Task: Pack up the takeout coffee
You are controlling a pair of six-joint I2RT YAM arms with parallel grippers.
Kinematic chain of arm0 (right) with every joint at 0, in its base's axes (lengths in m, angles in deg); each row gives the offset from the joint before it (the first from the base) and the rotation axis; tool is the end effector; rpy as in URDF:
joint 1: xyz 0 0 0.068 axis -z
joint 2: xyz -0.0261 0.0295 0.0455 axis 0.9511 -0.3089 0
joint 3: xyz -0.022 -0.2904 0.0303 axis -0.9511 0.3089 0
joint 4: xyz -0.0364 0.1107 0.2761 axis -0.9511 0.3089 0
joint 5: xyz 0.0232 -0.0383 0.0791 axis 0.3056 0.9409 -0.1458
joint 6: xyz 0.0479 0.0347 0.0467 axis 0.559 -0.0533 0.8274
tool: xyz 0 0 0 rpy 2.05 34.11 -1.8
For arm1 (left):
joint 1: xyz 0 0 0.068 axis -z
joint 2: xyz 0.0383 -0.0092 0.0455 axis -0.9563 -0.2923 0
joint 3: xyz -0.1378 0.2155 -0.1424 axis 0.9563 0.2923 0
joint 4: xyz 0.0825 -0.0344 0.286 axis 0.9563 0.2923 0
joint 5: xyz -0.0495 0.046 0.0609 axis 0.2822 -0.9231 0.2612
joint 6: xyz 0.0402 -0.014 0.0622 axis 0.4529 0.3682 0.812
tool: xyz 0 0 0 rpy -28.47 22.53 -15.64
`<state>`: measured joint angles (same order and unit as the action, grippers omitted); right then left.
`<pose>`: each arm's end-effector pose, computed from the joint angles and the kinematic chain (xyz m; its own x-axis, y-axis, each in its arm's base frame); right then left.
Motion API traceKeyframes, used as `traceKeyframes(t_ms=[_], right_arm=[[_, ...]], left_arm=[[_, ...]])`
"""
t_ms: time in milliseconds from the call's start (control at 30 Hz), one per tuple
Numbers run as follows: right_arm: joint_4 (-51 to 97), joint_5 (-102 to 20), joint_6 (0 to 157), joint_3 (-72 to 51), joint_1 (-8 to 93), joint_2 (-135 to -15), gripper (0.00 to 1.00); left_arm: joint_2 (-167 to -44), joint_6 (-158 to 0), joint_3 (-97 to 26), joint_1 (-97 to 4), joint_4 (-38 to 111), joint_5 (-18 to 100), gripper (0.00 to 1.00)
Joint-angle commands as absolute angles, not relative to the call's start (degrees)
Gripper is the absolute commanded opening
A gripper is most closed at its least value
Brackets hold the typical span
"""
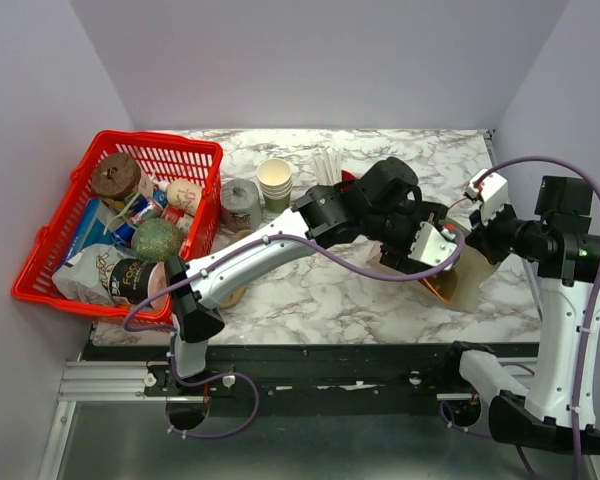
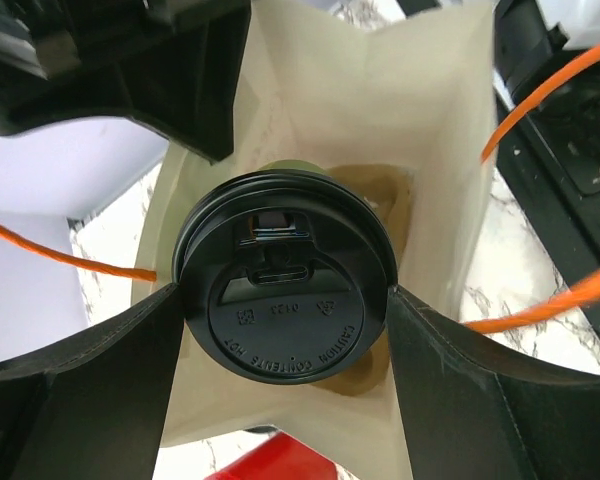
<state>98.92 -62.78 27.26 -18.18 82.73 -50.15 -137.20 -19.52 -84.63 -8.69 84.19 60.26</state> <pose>0.1751 -0.0012 0.4366 -0.4212 -0.5428 -0.7266 -0.6331 0.7496 -0.1930 0.1803 -0.4424 0.4456 0.5700 0.3376 -0.7490 0.8168 -0.3318 0.4720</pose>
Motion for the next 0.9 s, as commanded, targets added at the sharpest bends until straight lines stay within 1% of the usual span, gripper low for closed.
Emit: traceKeyframes(t_ms=[0, 200, 333, 433, 567, 867], right_arm=[[103.2, -60.0, 29.9, -17.7, 80.5, -49.0, 0.00], [103.2, -56.6, 34.1, -19.4, 77.9, -49.2, 0.00], [103.9, -53.4, 37.1, -21.5, 74.1, -50.1, 0.01], [101.9, -52.0, 39.4, -22.0, 73.9, -49.9, 0.01], [99.9, -51.3, 41.4, -20.8, 73.9, -50.0, 0.01], [102.0, -48.6, 45.2, -16.6, 72.2, -48.3, 0.01]], left_arm=[[-138.5, -19.4, -84.0, -7.6, 84.8, 54.7, 0.00], [-138.6, -17.0, -82.5, -6.6, 85.9, 52.2, 0.00], [-138.8, -14.7, -82.5, -6.3, 87.8, 50.4, 0.00], [-138.7, -14.0, -81.9, -6.3, 88.6, 49.0, 0.00], [-138.5, -13.3, -79.9, -6.2, 88.1, 47.5, 0.00], [-138.4, -11.0, -75.6, -5.9, 86.8, 43.5, 0.00]])
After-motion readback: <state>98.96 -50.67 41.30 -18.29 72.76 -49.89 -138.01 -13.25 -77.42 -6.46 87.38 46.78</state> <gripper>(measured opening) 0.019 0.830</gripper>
